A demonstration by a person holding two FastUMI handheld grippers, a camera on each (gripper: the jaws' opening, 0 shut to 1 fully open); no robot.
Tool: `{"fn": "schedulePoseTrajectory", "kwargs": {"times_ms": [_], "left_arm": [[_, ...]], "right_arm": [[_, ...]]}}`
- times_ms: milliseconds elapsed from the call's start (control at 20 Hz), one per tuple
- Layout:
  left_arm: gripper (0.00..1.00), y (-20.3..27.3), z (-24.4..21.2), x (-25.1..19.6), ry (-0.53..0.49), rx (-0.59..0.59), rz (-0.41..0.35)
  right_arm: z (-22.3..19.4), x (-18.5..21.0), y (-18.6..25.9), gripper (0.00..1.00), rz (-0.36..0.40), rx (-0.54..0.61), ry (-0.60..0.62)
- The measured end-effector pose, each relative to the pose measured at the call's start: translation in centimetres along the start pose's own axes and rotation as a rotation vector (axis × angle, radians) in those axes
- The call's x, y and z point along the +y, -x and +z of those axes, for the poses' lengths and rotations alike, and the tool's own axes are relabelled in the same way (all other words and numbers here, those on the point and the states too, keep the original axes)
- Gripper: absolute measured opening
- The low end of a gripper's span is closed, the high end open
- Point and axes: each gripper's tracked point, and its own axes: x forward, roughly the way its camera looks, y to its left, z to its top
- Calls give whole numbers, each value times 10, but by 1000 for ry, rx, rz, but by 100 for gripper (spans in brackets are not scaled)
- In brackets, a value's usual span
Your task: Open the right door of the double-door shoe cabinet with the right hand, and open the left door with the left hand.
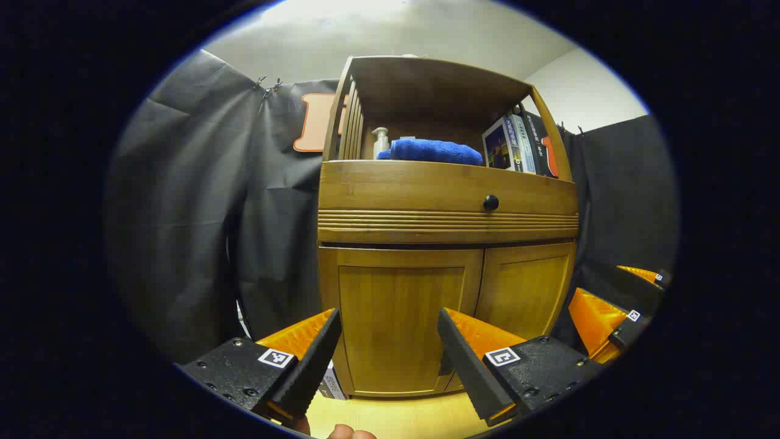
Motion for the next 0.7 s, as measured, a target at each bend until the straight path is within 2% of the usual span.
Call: {"fn": "schedulePoseTrajectory", "kwargs": {"times_ms": [350,450,500,550,700], "left_arm": [[98,7,10,24,17,-30,52],[97,9,12,29,25,-37,62],[97,9,13,31,29,-39,65],[97,8,12,34,32,-38,70],[98,7,11,36,31,-39,71]], "right_arm": [[-7,0,1,93,-4,22,8],[-10,1,0,98,0,28,5],[-12,2,-1,93,3,30,1],[-14,5,-2,95,8,36,-4],[-22,7,-7,94,12,59,-7]]}}
